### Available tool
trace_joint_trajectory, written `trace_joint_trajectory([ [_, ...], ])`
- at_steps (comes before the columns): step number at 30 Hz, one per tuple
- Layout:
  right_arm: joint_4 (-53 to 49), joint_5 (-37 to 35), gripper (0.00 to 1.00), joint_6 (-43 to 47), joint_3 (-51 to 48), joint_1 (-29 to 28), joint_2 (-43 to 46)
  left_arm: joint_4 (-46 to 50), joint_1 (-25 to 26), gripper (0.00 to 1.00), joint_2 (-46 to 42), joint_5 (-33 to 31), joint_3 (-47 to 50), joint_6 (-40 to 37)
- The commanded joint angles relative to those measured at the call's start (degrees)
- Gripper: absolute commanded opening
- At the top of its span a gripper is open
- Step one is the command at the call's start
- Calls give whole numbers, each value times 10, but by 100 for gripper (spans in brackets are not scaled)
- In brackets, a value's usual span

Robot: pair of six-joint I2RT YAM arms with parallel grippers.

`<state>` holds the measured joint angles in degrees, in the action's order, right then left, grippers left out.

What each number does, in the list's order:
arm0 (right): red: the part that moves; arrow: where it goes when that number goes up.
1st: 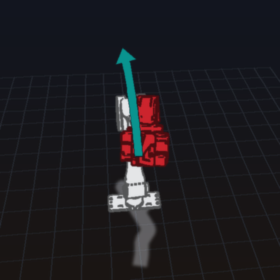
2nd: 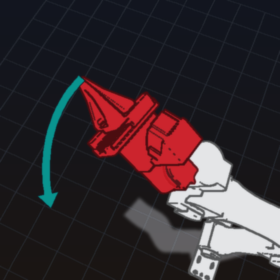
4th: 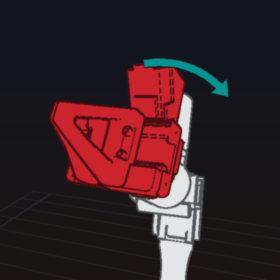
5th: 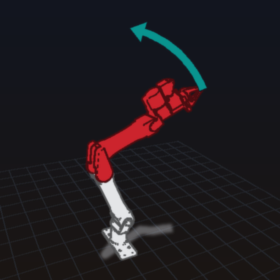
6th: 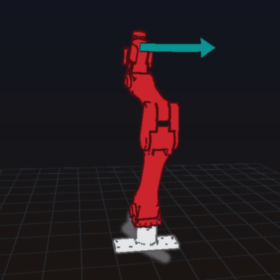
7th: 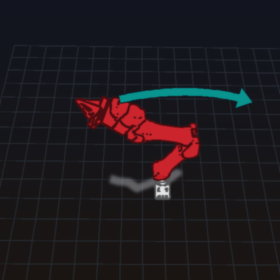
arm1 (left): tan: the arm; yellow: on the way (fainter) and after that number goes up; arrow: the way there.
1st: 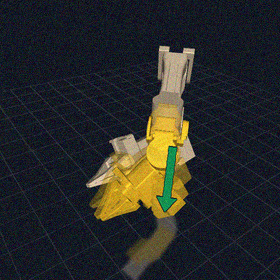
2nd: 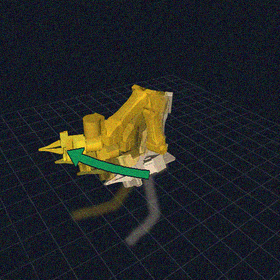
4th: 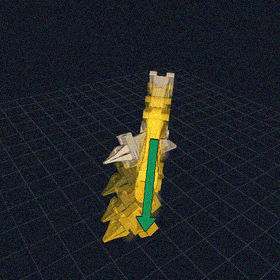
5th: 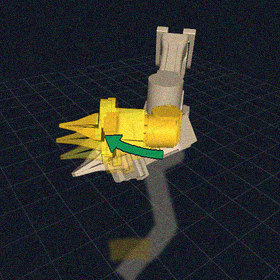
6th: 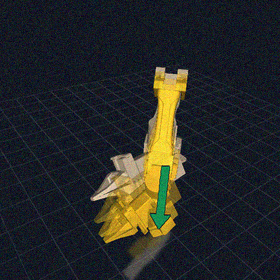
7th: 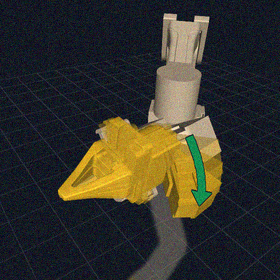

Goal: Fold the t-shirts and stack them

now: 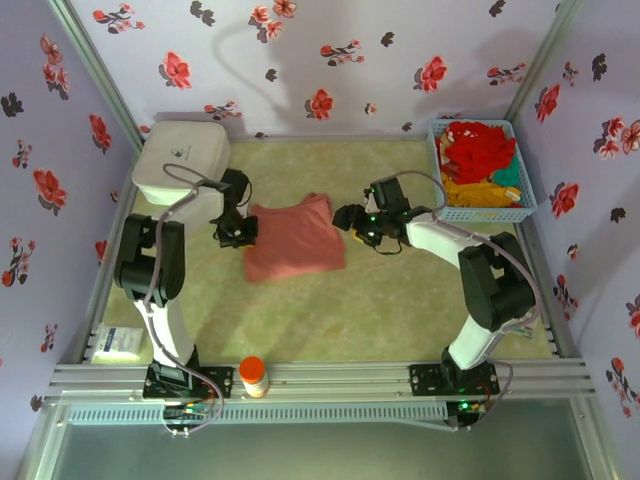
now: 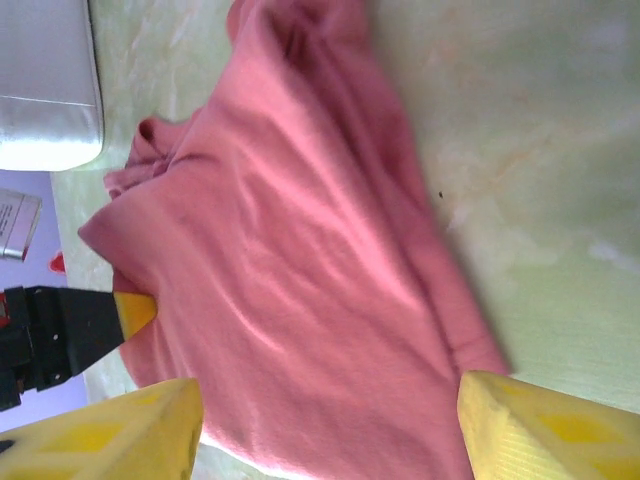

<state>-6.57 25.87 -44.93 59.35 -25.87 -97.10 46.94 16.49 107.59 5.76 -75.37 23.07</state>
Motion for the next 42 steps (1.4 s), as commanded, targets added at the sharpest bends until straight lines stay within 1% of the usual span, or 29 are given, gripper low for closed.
trace_joint_trajectory([
  [1,-14,-4,68,16,2,4,15,106,-10,0,-42,-93,-1,-39],
  [5,-13,0,68,18,-1,5,16,145,-32,0,-63,-136,15,-52],
  [8,-4,4,68,16,-10,6,19,176,-53,0,-59,-194,15,-67],
  [10,-3,7,68,16,-13,6,20,188,-71,0,-48,-236,10,-78],
  [14,-2,13,68,19,-19,11,20,183,-104,0,-25,-256,2,-97],
  [18,-3,19,68,20,-25,15,24,193,-127,0,12,-309,-30,-103],
  [23,-8,19,68,24,-29,20,32,201,-145,0,57,-366,-77,-129],
  [27,-7,21,68,25,-34,24,36,200,-169,0,82,-391,-105,-145],
  [34,3,29,68,26,-44,31,37,188,-208,0,100,-426,-129,-152],
  [38,7,37,68,26,-42,33,29,170,-218,0,101,-436,-139,-160],
  [42,6,45,68,29,-39,35,27,171,-224,0,117,-456,-157,-170],
])
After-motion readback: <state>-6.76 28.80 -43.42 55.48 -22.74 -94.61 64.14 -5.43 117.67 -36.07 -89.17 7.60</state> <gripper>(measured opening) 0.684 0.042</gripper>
